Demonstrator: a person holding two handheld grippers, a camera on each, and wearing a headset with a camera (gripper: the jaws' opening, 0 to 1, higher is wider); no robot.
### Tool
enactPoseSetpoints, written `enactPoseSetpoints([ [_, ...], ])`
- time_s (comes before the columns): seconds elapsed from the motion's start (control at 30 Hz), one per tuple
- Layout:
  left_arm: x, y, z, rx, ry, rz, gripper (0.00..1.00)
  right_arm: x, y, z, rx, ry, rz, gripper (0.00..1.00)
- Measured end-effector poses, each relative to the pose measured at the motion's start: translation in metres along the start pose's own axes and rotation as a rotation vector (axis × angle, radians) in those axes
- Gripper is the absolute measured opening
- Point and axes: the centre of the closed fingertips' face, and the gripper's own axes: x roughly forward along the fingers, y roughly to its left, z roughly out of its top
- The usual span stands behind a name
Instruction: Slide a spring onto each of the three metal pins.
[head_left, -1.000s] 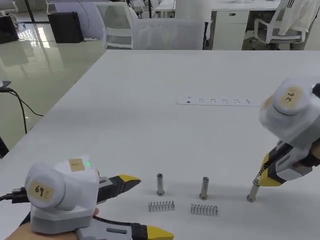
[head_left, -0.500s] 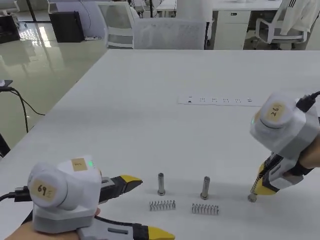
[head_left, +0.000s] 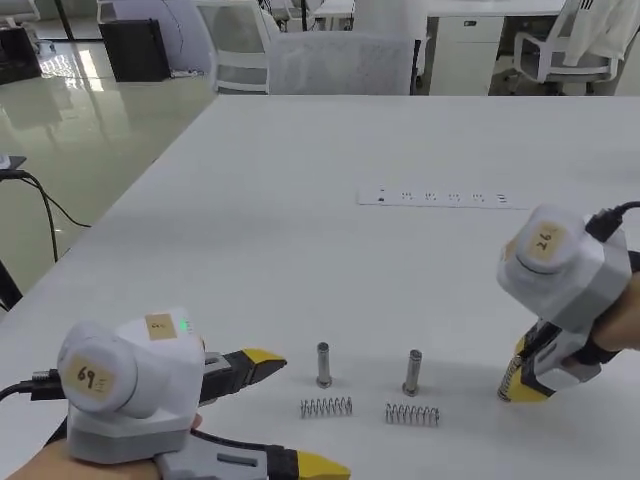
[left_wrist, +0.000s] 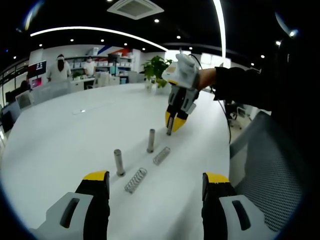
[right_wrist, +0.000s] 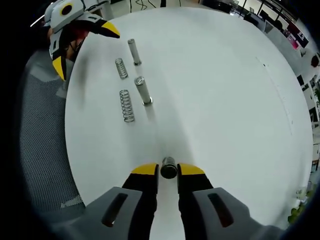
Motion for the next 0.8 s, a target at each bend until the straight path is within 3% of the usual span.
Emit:
enactPoseSetpoints([
  [0.43, 0.001, -0.002, 0.000, 0.001, 0.005, -0.005, 0.72, 0.000, 0.010, -0.020, 0.036, 0.016, -0.009, 0.14],
  [0.63, 0.001, -0.003, -0.001, 0.006, 0.011, -0.009, 0.71, -0.003, 0.028, -0.022, 0.047, 0.006, 0.018, 0.14],
  [0.8, 0.002, -0.004, -0.001, 0.008, 0.012, -0.012, 0.71, -0.005, 0.050, -0.010, 0.041, -0.027, 0.066, 0.13],
])
